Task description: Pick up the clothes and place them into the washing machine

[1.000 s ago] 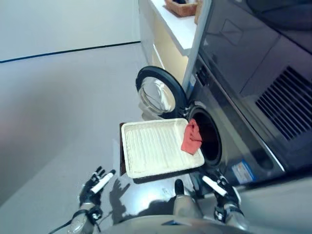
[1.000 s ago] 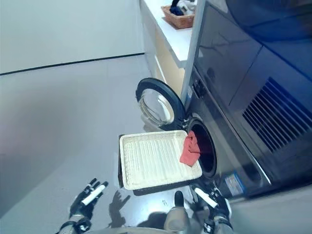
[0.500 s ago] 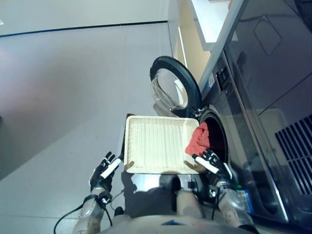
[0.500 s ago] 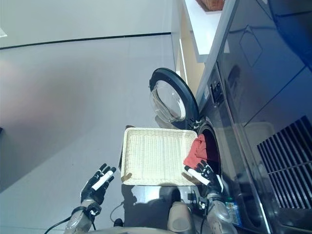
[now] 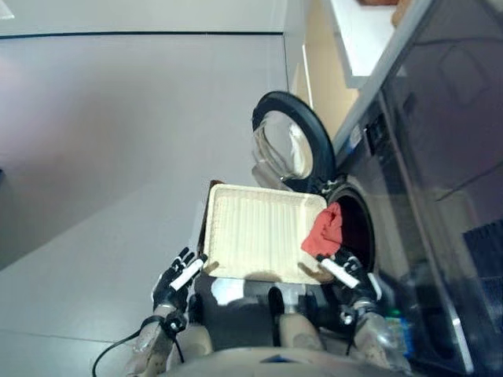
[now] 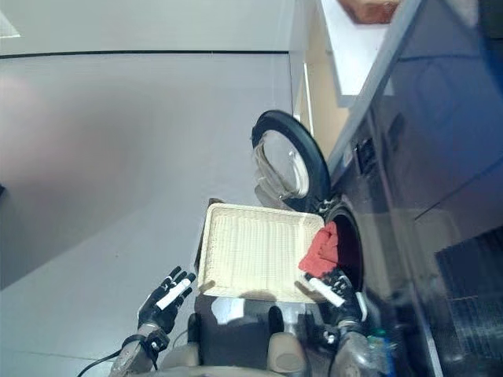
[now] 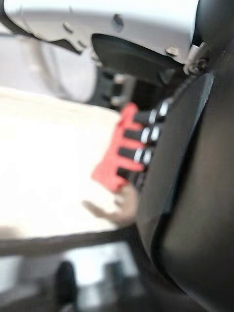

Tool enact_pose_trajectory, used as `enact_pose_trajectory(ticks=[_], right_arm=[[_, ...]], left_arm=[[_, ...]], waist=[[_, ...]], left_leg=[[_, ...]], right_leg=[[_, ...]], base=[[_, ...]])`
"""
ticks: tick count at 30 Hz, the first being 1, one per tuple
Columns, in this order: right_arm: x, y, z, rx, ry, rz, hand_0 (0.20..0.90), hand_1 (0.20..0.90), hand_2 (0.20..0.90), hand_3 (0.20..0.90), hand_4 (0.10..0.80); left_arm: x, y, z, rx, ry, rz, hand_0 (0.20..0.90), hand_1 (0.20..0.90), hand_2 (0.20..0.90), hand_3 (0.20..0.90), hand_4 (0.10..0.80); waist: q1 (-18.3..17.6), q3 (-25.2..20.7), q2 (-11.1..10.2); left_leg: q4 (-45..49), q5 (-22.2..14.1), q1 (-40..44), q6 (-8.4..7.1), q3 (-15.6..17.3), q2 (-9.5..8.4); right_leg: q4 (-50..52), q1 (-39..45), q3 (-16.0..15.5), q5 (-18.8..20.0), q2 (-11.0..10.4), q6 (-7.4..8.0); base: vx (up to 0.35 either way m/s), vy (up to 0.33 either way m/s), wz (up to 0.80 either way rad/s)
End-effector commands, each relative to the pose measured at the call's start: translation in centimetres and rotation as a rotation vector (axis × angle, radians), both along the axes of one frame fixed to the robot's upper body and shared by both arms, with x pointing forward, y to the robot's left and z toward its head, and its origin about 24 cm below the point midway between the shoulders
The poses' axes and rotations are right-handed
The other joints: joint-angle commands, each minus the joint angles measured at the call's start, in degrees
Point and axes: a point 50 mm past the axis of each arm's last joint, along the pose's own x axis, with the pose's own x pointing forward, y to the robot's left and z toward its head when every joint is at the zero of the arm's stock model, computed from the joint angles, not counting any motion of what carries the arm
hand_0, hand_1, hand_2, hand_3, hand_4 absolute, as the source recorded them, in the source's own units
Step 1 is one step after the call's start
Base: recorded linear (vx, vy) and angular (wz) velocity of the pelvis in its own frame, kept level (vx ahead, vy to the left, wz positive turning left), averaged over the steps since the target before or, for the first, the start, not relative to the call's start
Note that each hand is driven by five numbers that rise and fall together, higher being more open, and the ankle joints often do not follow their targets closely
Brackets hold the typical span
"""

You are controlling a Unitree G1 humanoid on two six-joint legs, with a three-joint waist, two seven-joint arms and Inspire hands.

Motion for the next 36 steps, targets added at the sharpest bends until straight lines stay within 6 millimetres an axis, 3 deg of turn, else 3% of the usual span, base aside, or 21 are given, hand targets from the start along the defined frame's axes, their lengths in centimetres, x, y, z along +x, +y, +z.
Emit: enact_pose_trajectory(ticks=[1,3,4,6,8,11,12,14,15,16,18,22,25,31,33,36], right_arm=[[-0.1,-1.3,1.9,-0.062,-0.122,-0.026,0.900,0.900,0.900,0.900,0.800],[-0.1,-1.1,2.0,-0.057,-0.124,-0.014,0.900,0.900,0.900,0.900,0.800],[-0.1,-0.9,1.9,-0.044,-0.125,-0.009,0.900,0.900,0.900,0.900,0.800],[-0.2,-0.6,1.7,-0.041,-0.110,0.008,0.900,0.900,0.900,0.900,0.800],[0.6,0.1,1.8,-0.025,-0.126,0.008,0.900,0.900,0.900,0.900,0.800],[2.0,0.9,2.4,-0.053,-0.149,0.080,0.900,0.900,0.900,0.900,0.800],[2.0,0.9,2.4,-0.052,-0.149,0.080,0.900,0.900,0.900,0.900,0.800],[1.8,0.9,2.2,-0.050,-0.140,0.078,0.900,0.900,0.900,0.900,0.800],[1.8,0.9,2.2,-0.050,-0.140,0.078,0.900,0.900,0.900,0.900,0.800],[1.8,0.8,2.2,-0.059,-0.132,0.073,0.900,0.900,0.900,0.900,0.800],[1.9,0.8,2.2,-0.065,-0.130,0.069,0.900,0.900,0.900,0.900,0.800],[2.7,0.7,2.9,-0.072,-0.171,0.051,0.900,0.900,0.900,0.900,0.800],[3.3,0.5,3.3,-0.078,-0.188,0.039,0.900,0.900,0.900,0.900,0.800],[3.4,0.5,3.3,-0.091,-0.181,0.056,0.900,0.900,0.900,0.900,0.800],[3.0,0.6,2.9,-0.085,-0.162,0.058,0.900,0.900,0.900,0.900,0.800],[3.5,0.0,3.3,-0.126,-0.165,0.067,0.900,0.900,0.900,0.900,0.800]], left_arm=[[0.1,3.0,2.0,0.094,-0.115,0.036,0.900,0.900,0.900,0.900,0.800],[-0.1,3.1,1.9,0.090,-0.112,0.046,0.900,0.900,0.900,0.900,0.800],[-0.1,3.2,2.0,0.084,-0.117,0.049,0.900,0.900,0.900,0.900,0.800],[0.1,3.1,2.1,0.092,-0.120,0.030,0.900,0.900,0.900,0.900,0.800],[1.0,3.8,2.7,0.131,-0.149,0.018,0.900,0.900,0.900,0.900,0.800],[1.4,5.2,3.8,0.166,-0.186,0.054,0.900,0.900,0.900,0.900,0.800],[1.4,5.2,3.8,0.166,-0.186,0.054,0.900,0.900,0.900,0.900,0.800],[1.3,5.6,4.0,0.187,-0.189,0.042,0.900,0.900,0.900,0.900,0.800],[1.3,5.6,4.0,0.187,-0.189,0.042,0.900,0.900,0.900,0.900,0.800],[1.6,5.7,4.2,0.190,-0.200,0.040,0.900,0.900,0.900,0.900,0.800],[1.8,5.7,4.3,0.192,-0.202,0.041,0.900,0.900,0.900,0.900,0.800],[1.8,5.6,4.6,0.183,-0.217,0.050,0.900,0.900,0.900,0.900,0.800],[1.7,6.0,4.6,0.185,-0.211,0.074,0.900,0.900,0.900,0.900,0.800],[1.1,6.3,4.2,0.169,-0.196,0.125,0.900,0.900,0.900,0.900,0.800],[1.0,5.8,3.9,0.156,-0.186,0.125,0.900,0.900,0.900,0.900,0.800],[1.6,4.8,4.0,0.098,-0.217,0.142,0.900,0.900,0.900,0.900,0.800]], waist=[[-0.7,-5.1,-2.7],[-0.5,-5.5,-2.4],[-0.6,-5.9,-2.4],[-0.7,-6.4,-2.6],[-1.2,-6.8,-3.2],[-0.3,-6.9,-4.2],[-0.2,-6.9,-4.3],[0.0,-7.9,-5.1],[0.0,-7.9,-5.1],[-0.2,-7.5,-4.8],[-0.2,-6.4,-4.7],[-1.3,-4.6,-4.6],[-2.4,-3.1,-5.2],[-3.1,-1.5,-5.7],[-2.4,-1.4,-6.1],[-2.5,-0.7,-5.1]], left_leg=[[-1.4,11.6,-12.4,-3.02,-1.0,1.49],[0.2,11.9,-10.9,-2.89,-0.5,1.39],[1.6,10.1,-10.8,-1.91,0.1,1.19],[2.8,9.0,-11.2,-0.87,0.0,-0.57],[6.8,5.8,-11.5,0.70,2.2,-2.21],[8.0,3.6,-11.2,1.78,5.2,-2.83],[8.0,3.6,-11.2,1.81,5.3,-2.88],[8.1,1.0,-9.8,3.41,5.9,-5.13],[8.1,1.0,-9.8,3.41,5.9,-5.14],[8.2,-0.2,-8.9,4.56,5.5,-6.52],[8.2,-1.1,-8.3,5.32,5.3,-7.34],[7.7,-2.7,-7.9,4.07,3.7,-7.09],[8.8,-4.4,-7.3,2.54,1.7,-6.09],[5.6,-5.3,-1.7,-0.35,-0.6,-3.19],[5.0,-5.1,-1.2,-1.46,-1.4,-1.86],[4.1,-3.1,-2.7,-2.43,-3.1,0.81]], right_leg=[[-7.9,13.6,1.4,-4.5,-3.4,3.50],[-8.2,15.5,2.8,-5.1,-4.6,4.08],[-8.0,16.3,3.4,-5.8,-5.9,4.71],[-6.9,15.9,3.8,-5.4,-8.5,6.13],[-4.9,14.7,4.3,-2.7,-11.2,7.58],[-3.1,11.0,3.5,1.6,-13.2,9.13],[-3.2,11.0,3.6,1.7,-13.3,9.16],[-0.5,10.2,2.1,6.6,-15.5,9.53],[-0.5,10.2,2.1,6.6,-15.5,9.54],[4.3,8.1,1.9,9.6,-16.0,9.04],[7.4,5.5,-0.1,11.6,-16.8,8.74],[-0.9,0.7,-4.0,10.1,-18.5,9.35],[-7.7,-2.6,-3.6,11.1,-20.0,10.25],[-9.6,-7.2,-3.8,14.0,-19.6,11.70],[-7.6,-7.0,-5.8,12.7,-19.4,11.56],[-6.9,-7.3,-7.3,11.8,-17.1,10.69]], base=[[0.290,0.233,-0.63],[0.260,0.258,-0.36],[0.247,0.292,-0.50],[0.235,0.316,-0.50],[0.173,0.228,-0.50],[0.066,0.146,-0.73],[0.168,0.184,-0.96],[0.184,0.180,-0.55],[0.144,0.164,-0.21],[0.108,0.152,-0.16],[0.090,0.130,-0.07],[0.069,-0.058,-0.05],[0.164,-0.137,0.04],[0.204,-0.191,0.47],[0.104,-0.271,0.02],[-0.011,-0.244,0.07]])
